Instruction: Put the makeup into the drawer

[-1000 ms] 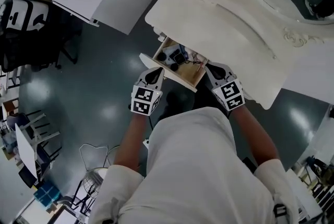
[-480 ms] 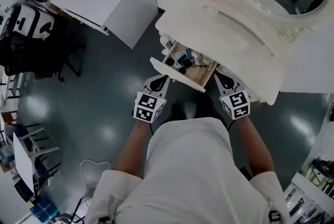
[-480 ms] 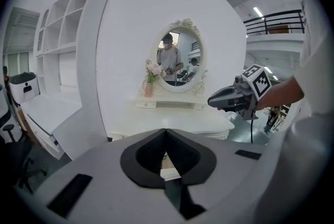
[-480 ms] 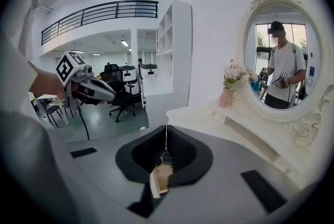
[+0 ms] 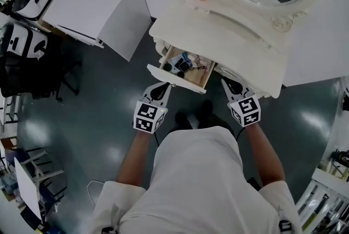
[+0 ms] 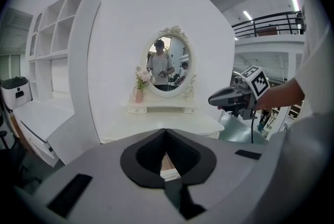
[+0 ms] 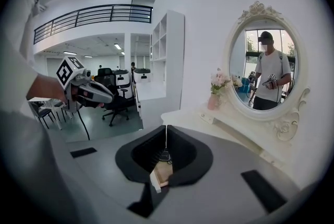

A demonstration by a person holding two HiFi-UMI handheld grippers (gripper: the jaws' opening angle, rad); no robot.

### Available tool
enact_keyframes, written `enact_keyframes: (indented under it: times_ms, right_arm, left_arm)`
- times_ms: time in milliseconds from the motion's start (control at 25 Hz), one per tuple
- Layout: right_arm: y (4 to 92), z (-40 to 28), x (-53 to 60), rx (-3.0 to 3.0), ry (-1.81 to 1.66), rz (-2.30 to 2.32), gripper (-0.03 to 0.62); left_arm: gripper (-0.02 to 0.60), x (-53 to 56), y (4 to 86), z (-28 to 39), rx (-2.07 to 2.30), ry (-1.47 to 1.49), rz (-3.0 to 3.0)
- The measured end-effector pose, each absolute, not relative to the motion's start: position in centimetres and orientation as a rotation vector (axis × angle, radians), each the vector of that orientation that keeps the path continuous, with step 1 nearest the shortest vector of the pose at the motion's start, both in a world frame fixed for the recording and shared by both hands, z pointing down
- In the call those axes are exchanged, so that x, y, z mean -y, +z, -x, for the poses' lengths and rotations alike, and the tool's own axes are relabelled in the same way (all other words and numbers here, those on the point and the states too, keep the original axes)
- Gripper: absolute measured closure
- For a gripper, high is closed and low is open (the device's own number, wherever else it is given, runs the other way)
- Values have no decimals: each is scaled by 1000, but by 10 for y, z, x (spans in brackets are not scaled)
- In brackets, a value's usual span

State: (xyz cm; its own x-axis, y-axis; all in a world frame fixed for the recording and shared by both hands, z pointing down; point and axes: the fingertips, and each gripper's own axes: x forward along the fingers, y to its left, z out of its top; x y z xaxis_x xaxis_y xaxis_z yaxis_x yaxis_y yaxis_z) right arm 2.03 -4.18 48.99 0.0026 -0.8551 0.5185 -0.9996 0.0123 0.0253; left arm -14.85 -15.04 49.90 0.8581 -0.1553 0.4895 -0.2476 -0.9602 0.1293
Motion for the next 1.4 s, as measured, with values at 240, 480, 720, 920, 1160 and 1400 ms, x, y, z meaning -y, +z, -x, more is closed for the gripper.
enact_keyframes:
  times_ms: [240,480,720,920,1160,1400]
  right_arm:
    - [481,-37,25,1920,474,-1906,565]
    - [464,-59,10,1959,453,-1933,565]
    - [441,-78,3,2004,392,-1926,565]
    - [430,-90,5,2023,349,-1920,565]
    - [416,-94,12,2060,303,-1913,565]
    - [413,-89,19,2077,292,-1923,565]
  left_arm:
    - [565,139,484,139,370,675,-2847]
    - [565,128,465,130,465,614,-2843]
    - [565,121,450,130,560,565,-2822]
    - [565,119,441,131,604,536,-2811]
    - [565,125,425,132,643,494,-2809]
    - [565,132,420,137,660,479,-2809]
